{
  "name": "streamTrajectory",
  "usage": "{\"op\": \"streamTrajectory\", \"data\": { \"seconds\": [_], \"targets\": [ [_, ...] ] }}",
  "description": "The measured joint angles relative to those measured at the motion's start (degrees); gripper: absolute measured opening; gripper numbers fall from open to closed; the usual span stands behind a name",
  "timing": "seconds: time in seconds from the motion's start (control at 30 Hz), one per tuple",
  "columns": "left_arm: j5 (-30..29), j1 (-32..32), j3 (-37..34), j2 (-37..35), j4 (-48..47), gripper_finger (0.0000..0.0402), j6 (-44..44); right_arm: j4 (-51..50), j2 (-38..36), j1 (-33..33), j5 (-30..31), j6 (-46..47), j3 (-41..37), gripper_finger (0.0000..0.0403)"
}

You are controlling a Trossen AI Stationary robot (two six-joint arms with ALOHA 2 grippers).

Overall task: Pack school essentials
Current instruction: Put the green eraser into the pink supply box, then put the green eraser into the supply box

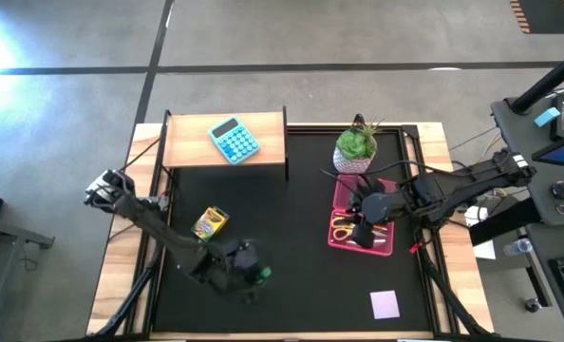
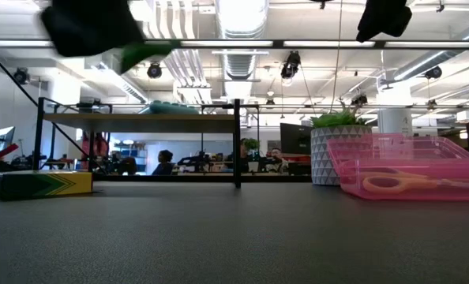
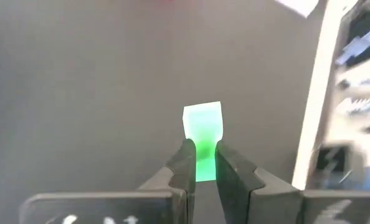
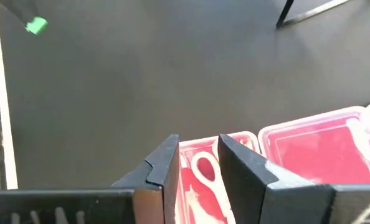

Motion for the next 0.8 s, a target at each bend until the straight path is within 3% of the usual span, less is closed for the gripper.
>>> {"op": "streamTrajectory", "data": {
  "seconds": [0.33, 0.8],
  "targets": [
    [-1.29, 11.98, 0.09, -0.22, 28.16, 0.0029, 22.5, -6.47, -7.33, 0.0, 0.02, -0.08, -0.02, 0.0102],
    [-1.24, 19.76, 0.15, 4.45, 50.82, 0.0028, 34.25, -1.78, -13.28, 0.0, 0.48, -3.94, -0.02, 0.0102]
  ]
}}
